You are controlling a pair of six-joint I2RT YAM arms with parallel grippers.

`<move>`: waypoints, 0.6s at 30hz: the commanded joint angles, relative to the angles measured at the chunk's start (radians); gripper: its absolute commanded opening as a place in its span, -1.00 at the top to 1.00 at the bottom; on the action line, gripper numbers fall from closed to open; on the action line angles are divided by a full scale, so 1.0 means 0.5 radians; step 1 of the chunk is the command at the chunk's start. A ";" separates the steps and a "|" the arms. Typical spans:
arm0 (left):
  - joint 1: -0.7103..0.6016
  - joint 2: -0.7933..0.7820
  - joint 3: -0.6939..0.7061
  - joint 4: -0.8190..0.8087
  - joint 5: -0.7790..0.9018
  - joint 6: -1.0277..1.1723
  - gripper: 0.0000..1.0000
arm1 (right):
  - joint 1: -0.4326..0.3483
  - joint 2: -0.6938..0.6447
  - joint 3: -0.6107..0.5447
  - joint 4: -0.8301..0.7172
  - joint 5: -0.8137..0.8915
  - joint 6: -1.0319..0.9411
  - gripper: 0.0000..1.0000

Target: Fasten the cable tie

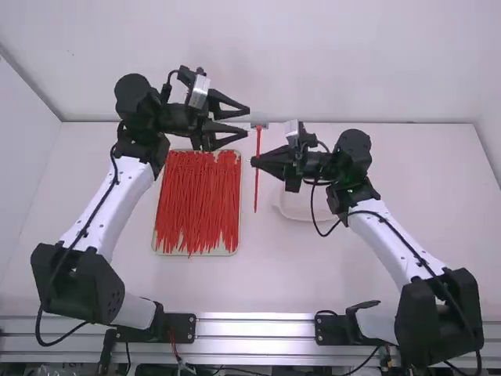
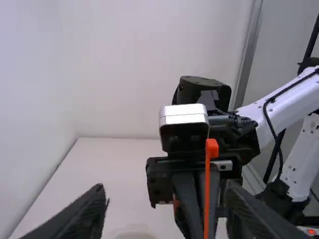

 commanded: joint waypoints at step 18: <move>-0.082 -0.011 0.025 -0.024 0.153 -0.078 -0.07 | 0.002 0.006 0.050 0.000 0.058 0.003 1.00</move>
